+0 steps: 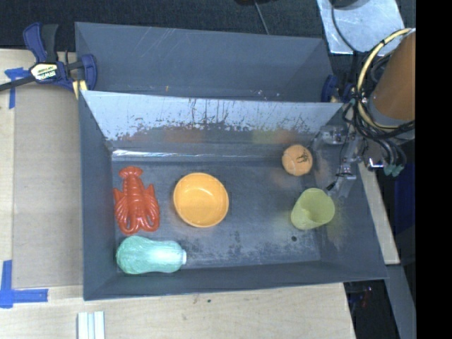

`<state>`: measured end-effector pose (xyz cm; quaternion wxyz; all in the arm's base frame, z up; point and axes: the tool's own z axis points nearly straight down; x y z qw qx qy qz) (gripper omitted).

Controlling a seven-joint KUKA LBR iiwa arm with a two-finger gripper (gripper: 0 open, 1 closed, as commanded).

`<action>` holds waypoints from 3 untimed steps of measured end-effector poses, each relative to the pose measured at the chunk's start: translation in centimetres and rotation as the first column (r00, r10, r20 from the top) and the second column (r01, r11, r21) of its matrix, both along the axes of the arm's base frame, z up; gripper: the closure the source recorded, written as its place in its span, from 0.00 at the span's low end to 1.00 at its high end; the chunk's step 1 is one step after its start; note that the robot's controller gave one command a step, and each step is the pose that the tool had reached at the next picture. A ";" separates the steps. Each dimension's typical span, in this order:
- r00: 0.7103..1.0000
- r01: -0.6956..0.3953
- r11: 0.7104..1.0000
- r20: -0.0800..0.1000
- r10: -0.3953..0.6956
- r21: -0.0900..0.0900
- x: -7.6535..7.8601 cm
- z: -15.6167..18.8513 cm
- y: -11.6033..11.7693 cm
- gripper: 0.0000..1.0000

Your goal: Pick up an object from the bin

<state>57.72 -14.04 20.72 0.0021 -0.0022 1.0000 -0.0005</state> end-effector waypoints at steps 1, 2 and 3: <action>1.000 0.000 1.000 0.000 0.000 0.000 0.0 0.0 0.0 0.00; 0.977 -0.212 0.977 0.000 0.212 -0.001 -3.0 -1.5 0.9 0.00; 1.000 0.006 1.000 -0.002 -0.006 0.002 -1.6 -8.0 4.0 0.00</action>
Offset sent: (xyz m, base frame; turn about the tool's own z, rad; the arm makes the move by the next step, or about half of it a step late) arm -0.0298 0.0090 -0.0150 -0.2166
